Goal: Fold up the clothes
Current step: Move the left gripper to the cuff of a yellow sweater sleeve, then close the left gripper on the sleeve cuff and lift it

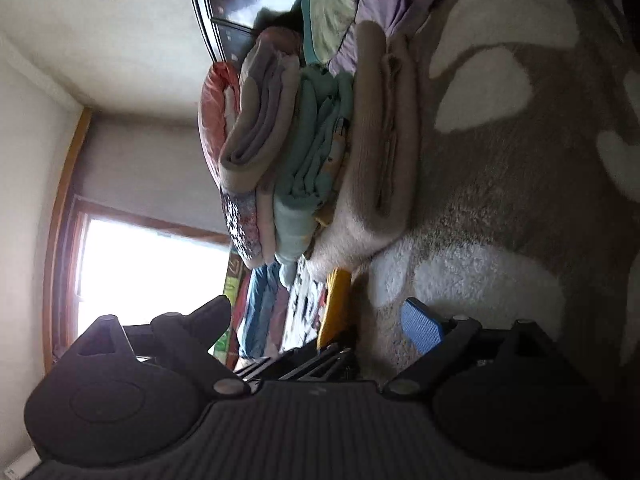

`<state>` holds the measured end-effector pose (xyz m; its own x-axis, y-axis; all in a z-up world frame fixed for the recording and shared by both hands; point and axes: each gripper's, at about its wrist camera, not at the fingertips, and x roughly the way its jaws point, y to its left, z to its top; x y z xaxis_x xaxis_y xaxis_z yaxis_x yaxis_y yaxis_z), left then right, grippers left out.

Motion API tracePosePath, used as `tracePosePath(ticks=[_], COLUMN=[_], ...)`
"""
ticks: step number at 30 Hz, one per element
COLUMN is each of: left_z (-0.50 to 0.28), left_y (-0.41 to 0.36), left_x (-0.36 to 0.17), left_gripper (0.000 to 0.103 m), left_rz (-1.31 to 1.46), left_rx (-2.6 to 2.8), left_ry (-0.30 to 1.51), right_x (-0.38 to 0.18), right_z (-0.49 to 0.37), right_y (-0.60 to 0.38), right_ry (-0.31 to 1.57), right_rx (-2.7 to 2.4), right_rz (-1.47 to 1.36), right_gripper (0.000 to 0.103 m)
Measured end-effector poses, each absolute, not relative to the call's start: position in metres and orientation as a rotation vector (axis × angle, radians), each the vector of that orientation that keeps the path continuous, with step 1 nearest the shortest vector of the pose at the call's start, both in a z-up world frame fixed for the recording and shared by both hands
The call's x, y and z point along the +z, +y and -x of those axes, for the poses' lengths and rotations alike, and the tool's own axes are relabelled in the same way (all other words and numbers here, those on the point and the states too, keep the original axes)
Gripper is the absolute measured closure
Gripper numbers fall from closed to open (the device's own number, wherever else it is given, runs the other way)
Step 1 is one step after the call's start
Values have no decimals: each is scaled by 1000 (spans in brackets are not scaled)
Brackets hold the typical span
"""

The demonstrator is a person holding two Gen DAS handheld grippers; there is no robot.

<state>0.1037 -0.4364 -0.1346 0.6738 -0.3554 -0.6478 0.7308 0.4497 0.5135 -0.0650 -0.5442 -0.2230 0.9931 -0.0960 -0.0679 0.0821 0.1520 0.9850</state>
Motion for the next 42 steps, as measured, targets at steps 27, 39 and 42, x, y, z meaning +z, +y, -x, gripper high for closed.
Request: tracePosePath(ticks=[27,39,42], left_z=[-137,-128,-124], left_y=[-198,-82,-58], left_x=[13,-3,-14], left_gripper=[95,95,95], left_rz=[-129,83,130], left_rx=[-576,-426,-392], left_ry=[472,490,504], right_x=[-142,-148,-147], right_z=[-18,-20,-15], right_y=[-340,-284,-276], right_ry=[424,503,491], right_rx=[301,262,257], right_rz=[-292,3,67], right_gripper=[41,58,58])
